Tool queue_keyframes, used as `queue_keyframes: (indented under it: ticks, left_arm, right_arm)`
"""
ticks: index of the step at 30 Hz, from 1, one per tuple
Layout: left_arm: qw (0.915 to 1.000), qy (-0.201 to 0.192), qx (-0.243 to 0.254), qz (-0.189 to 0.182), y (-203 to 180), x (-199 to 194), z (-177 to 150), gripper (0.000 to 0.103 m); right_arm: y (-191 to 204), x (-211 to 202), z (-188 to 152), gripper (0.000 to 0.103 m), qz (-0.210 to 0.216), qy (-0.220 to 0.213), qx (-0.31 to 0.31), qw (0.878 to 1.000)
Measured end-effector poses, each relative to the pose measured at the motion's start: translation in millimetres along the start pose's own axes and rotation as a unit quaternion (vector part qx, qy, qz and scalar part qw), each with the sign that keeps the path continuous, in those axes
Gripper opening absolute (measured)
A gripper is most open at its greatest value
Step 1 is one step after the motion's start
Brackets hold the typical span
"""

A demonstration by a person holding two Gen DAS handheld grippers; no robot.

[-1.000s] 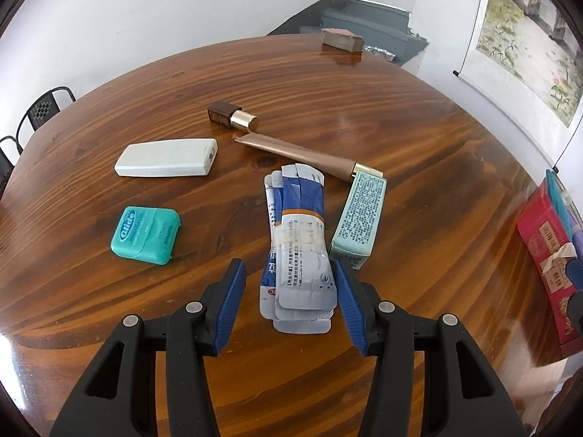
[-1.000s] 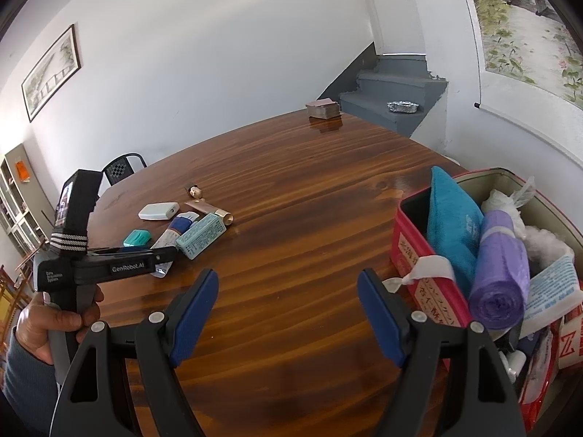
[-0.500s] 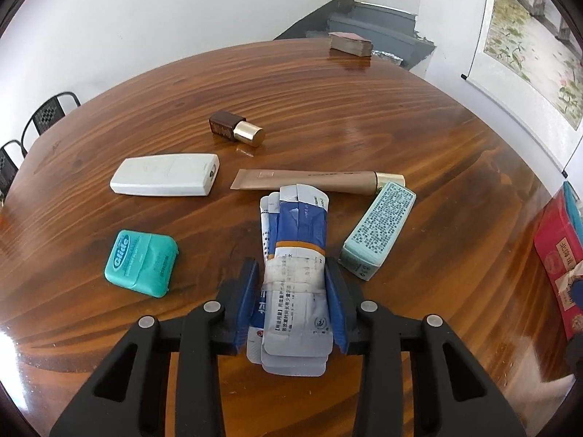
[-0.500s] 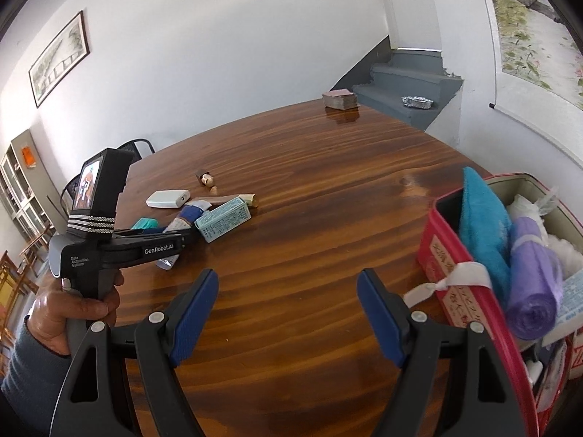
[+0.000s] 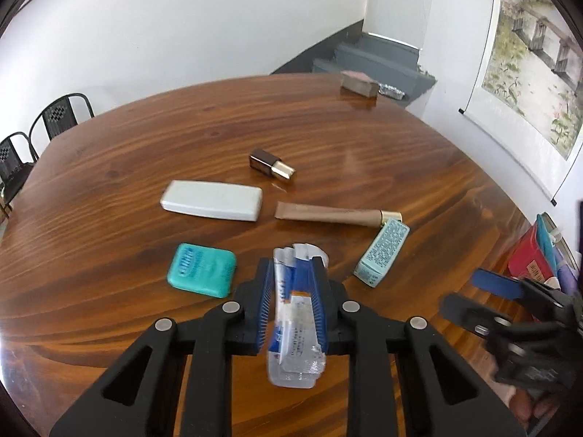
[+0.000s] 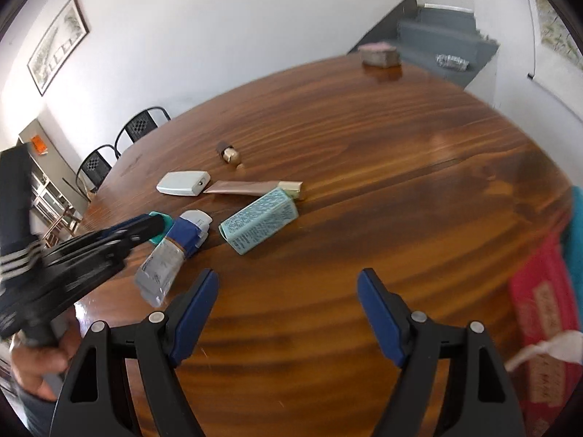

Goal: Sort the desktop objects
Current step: 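Lift the sachets with the left gripper while the right gripper grasps the pale teal box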

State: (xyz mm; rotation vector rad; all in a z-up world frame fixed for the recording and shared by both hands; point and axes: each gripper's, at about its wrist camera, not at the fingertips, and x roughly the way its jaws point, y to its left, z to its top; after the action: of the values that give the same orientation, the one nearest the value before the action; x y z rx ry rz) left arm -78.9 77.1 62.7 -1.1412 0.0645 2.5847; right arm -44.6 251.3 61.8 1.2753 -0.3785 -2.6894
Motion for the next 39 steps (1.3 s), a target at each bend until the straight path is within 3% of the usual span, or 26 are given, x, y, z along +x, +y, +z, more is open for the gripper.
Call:
queue_keyframes:
  ticks: [9, 14, 17, 19, 21, 24, 27, 36, 38, 39]
  left_arm:
    - [0.9991, 0.032, -0.016, -0.023, 19, 5, -9, 0.027]
    - [0.9990, 0.035, -0.012, -0.023, 17, 7, -12, 0.050]
    - [0.9991, 0.035, -0.003, -0.022, 13, 8, -13, 0.055]
    - [0.9990, 0.038, 0.004, -0.021, 10, 10, -15, 0.056]
    - [0.9987, 0.046, 0.011, -0.018, 6, 15, -17, 0.056]
    - [0.9982, 0.056, 0.017, -0.014, 1, 24, -19, 0.056]
    - [0.9978, 0.062, 0.021, -0.010, -2, 32, -20, 0.056]
    - [0.9982, 0.058, 0.013, 0.004, -6, 48, -17, 0.055]
    - [0.9984, 0.053, 0.016, 0.014, -5, 49, -17, 0.036]
    - [0.9984, 0.052, 0.015, 0.016, -5, 49, -17, 0.036]
  right_arm:
    - [18, 37, 27, 0.082, -0.022, 0.006, 0.023, 0.999]
    - [24, 53, 36, 0.082, -0.027, 0.010, 0.020, 0.999]
    - [27, 60, 36, 0.082, -0.036, 0.017, 0.002, 0.999]
    - [30, 62, 34, 0.071, -0.045, 0.016, -0.019, 0.999]
    - [29, 60, 31, 0.067, -0.040, 0.013, -0.029, 0.999]
    - [25, 55, 28, 0.045, -0.050, 0.012, -0.043, 0.998]
    - [20, 55, 24, 0.037, -0.056, 0.011, -0.049, 0.997]
    - [19, 50, 19, 0.036, -0.064, 0.004, -0.067, 0.996]
    - [19, 51, 20, 0.036, -0.064, 0.002, -0.070, 0.995]
    - [19, 52, 20, 0.036, -0.064, 0.001, -0.073, 0.995]
